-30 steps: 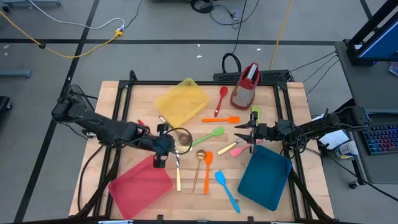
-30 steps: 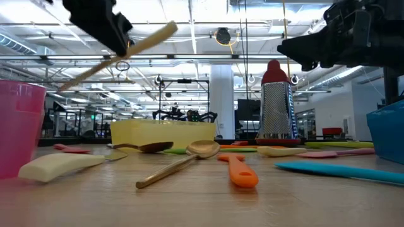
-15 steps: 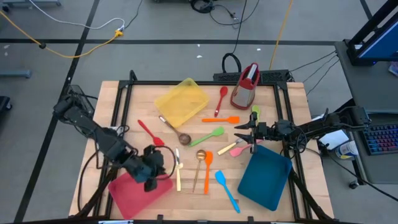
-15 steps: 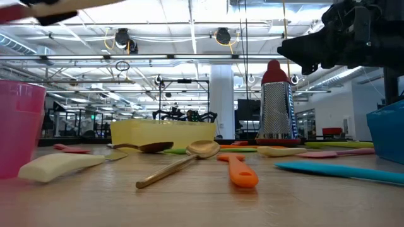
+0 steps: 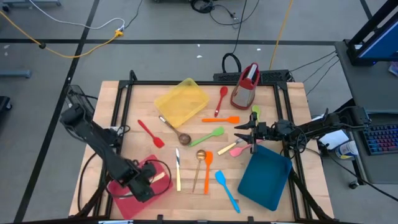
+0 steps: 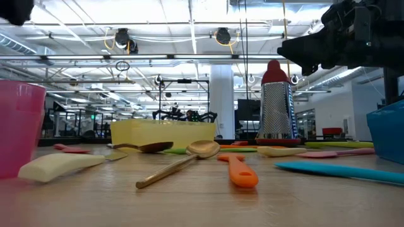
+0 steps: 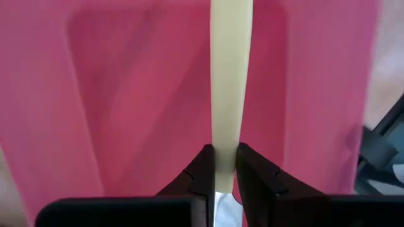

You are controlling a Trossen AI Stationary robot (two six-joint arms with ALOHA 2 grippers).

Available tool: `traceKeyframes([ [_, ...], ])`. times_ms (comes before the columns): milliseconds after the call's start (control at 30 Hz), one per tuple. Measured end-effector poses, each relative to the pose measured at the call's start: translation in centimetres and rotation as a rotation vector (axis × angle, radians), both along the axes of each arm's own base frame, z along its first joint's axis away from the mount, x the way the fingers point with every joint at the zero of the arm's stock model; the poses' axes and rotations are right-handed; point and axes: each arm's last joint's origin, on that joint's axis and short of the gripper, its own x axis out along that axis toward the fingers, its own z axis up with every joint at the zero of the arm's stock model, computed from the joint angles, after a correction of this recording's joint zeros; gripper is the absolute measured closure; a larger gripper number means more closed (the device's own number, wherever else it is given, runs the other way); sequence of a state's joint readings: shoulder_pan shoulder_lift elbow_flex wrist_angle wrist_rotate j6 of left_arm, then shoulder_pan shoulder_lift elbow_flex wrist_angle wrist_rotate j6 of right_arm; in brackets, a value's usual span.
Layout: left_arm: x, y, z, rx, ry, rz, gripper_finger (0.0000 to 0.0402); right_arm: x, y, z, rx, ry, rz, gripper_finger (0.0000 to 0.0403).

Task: Pick & Place Kitchen Items
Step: Put the left yellow table knife into the pink bin, then put the bottom yellow table knife into the pink bin

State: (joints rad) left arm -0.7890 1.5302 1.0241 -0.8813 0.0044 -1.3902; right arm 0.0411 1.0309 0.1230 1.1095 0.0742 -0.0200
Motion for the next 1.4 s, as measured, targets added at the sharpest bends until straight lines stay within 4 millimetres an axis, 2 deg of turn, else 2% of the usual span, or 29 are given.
traceKeyframes([
  [133,0.1,-0.5,-1.1,-0.032,0.099,0.046,0.035,0.0,0.0,0.0,-0.002,0.0,0.0,0.0271],
  [300,0.6,-0.5,-2.5,0.023,0.122,0.028,0.035,0.0,0.0,0.0,-0.003,0.0,0.0,0.0271],
  [567,2.1,0.1,-4.9,0.105,0.164,-0.015,0.035,0.0,0.0,0.0,-0.003,-0.001,0.0,0.0271],
  [733,2.7,0.7,-5.5,0.102,0.194,-0.013,0.0342,0.0,0.0,0.0,-0.021,0.0,-0.003,0.0271],
  [900,2.9,0.8,-5.5,0.083,0.209,-0.009,0.0306,0.0,0.0,0.0,-0.02,0.0,-0.003,0.0271],
  [1100,2.7,0.7,-5.3,0.018,0.243,-0.094,0.0268,0.0,0.0,0.0,-0.019,0.0,-0.004,0.0271],
  [1233,2.6,1.0,-4.0,-0.025,0.209,-0.166,0.0266,0.0,0.0,0.0,-0.018,0.0,-0.004,0.0271],
  [1400,2.6,2.4,-1.1,-0.085,0.114,-0.087,0.0278,0.0,0.0,0.0,-0.018,0.0,-0.004,0.0271],
])
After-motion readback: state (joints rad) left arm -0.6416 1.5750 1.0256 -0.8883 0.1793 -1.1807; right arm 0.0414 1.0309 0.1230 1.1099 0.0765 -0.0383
